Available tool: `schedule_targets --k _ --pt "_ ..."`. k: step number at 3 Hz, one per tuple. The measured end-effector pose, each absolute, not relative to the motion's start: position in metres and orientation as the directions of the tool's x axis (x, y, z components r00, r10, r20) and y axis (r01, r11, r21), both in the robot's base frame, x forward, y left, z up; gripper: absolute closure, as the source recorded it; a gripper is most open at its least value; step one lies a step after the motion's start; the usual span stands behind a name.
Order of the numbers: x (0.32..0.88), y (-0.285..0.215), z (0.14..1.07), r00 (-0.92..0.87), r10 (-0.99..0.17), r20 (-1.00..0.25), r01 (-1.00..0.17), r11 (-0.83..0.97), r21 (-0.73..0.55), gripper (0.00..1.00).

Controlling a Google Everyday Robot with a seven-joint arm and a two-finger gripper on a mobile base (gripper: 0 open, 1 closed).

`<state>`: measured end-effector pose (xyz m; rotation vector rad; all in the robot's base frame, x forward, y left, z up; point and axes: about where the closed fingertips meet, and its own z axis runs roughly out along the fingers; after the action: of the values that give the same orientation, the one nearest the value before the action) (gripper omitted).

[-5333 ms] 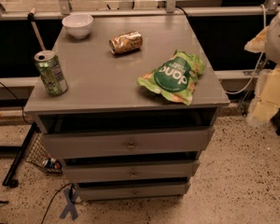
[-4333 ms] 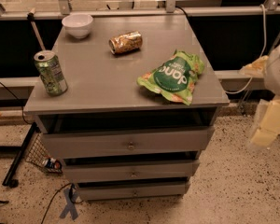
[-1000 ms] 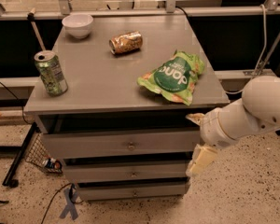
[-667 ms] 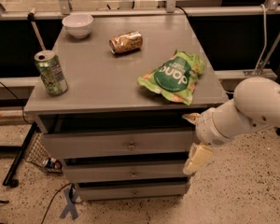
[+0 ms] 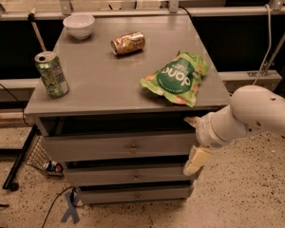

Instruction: Open top drawer

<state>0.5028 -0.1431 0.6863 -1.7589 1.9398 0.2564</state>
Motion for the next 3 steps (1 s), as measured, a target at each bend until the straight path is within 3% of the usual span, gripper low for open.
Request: schedule_targets --k 2,3 --pt "0.5403 -0.1193 0.6515 -0.007 -0.875 -0.483 -0.965 0.131 -0.225 0.00" --pt "0.5423 -0.1172 0.6474 -0.002 -0.876 -0.483 -0.966 0.126 -0.225 0.17"
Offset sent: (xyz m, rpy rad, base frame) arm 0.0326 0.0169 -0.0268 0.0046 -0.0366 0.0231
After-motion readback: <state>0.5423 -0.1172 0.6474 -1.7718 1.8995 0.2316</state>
